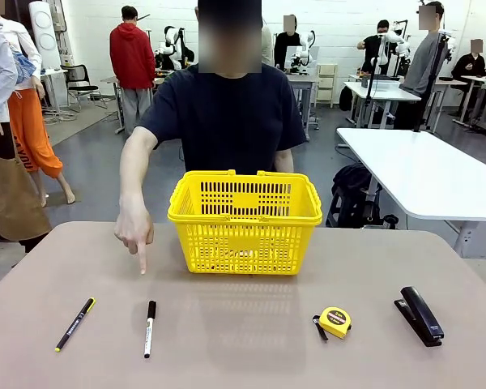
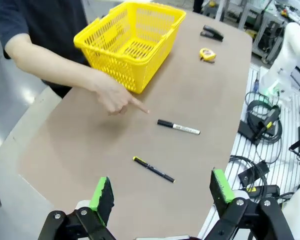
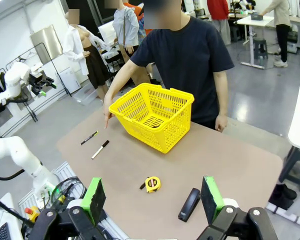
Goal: Place the items the person wants into the basket.
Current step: Pick up the item the person points to and place it in the Market Basket.
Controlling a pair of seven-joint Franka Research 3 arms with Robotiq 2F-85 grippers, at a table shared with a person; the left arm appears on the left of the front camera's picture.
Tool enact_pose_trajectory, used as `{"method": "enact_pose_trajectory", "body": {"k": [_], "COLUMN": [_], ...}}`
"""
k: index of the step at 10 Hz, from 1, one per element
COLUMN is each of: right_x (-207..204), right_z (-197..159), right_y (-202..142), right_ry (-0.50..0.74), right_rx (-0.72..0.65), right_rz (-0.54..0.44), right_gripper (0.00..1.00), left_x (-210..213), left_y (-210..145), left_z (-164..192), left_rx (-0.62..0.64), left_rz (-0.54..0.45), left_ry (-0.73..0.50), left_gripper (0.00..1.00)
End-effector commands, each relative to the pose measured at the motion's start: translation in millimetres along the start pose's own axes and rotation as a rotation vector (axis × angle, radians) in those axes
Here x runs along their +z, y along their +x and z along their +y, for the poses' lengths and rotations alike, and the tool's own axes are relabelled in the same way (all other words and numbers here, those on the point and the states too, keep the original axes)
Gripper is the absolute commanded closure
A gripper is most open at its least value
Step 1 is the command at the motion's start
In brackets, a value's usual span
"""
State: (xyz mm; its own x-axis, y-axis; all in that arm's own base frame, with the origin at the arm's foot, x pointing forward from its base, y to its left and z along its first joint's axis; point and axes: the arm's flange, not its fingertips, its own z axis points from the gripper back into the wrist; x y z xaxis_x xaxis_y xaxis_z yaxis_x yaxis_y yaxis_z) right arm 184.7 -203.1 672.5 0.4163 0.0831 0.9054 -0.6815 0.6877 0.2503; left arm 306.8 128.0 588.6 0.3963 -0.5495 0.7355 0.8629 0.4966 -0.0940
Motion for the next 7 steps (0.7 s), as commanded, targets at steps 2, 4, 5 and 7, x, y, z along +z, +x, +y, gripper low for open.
{"method": "enact_pose_trajectory", "body": {"k": [2,4,5,7], "right_x": [-0.8,-0.8,-0.8,-0.8], "right_z": [0.2,0.2,0.2,0.2], "right_y": [0.7,0.7,0.7,0.7], "right_ry": [0.016,0.016,0.016,0.016], "right_rx": [0.008,0.008,0.008,0.008], "right_rz": [-0.008,-0.008,-0.008,-0.008], "right_gripper": [0.0,0.0,0.0,0.0], "left_x": [-73.7,-122.5,-148.2,-207.5], "left_y": [74.0,108.5,116.1,118.8], "left_z": [-18.0,-43.9,-57.6,-81.8], "left_rx": [0.399,0.564,0.608,0.686], "left_rz": [0.208,0.319,0.353,0.453], "left_ry": [0.167,0.245,0.292,0.407], "left_gripper": [0.0,0.0,0.0,0.0]}}
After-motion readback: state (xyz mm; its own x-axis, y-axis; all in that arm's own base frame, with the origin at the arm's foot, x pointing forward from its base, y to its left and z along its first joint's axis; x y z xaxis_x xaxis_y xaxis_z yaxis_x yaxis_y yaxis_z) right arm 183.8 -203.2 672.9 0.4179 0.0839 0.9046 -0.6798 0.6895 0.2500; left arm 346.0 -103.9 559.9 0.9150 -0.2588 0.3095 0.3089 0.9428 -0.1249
